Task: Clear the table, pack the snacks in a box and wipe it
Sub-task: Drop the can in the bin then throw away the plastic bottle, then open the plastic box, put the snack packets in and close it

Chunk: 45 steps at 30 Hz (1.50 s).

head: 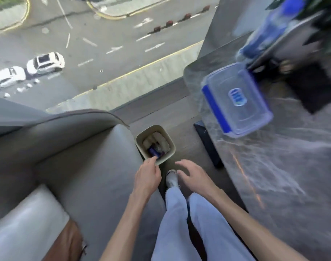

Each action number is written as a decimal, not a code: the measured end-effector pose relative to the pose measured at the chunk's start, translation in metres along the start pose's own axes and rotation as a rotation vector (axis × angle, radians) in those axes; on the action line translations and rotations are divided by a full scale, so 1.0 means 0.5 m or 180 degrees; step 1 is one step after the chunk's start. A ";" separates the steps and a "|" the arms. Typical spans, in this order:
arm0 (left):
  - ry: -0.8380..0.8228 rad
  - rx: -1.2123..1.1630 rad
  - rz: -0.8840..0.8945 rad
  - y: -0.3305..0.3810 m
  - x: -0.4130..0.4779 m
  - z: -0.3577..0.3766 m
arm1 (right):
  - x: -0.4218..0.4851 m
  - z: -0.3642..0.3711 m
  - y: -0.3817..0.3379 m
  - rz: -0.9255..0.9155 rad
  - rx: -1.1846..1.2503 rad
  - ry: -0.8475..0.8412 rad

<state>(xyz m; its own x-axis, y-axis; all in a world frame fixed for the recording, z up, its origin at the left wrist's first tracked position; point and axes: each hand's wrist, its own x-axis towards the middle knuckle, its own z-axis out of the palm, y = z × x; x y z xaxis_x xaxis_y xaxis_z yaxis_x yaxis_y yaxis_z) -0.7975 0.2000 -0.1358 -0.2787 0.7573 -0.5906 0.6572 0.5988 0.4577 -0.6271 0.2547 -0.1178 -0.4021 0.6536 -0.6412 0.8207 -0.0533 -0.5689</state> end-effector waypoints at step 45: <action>-0.0790 0.2259 0.2967 0.801 -0.530 0.428 | -0.969 -0.186 0.739 0.1739 0.1658 0.3243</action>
<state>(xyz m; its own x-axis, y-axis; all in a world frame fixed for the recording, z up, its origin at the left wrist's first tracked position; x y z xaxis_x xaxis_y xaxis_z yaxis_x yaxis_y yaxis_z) -0.3105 0.1837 0.0619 0.6016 0.7057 -0.3743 0.7960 -0.4903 0.3549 -0.0913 -0.0115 0.0305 0.6209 0.7233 -0.3020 0.4309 -0.6368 -0.6394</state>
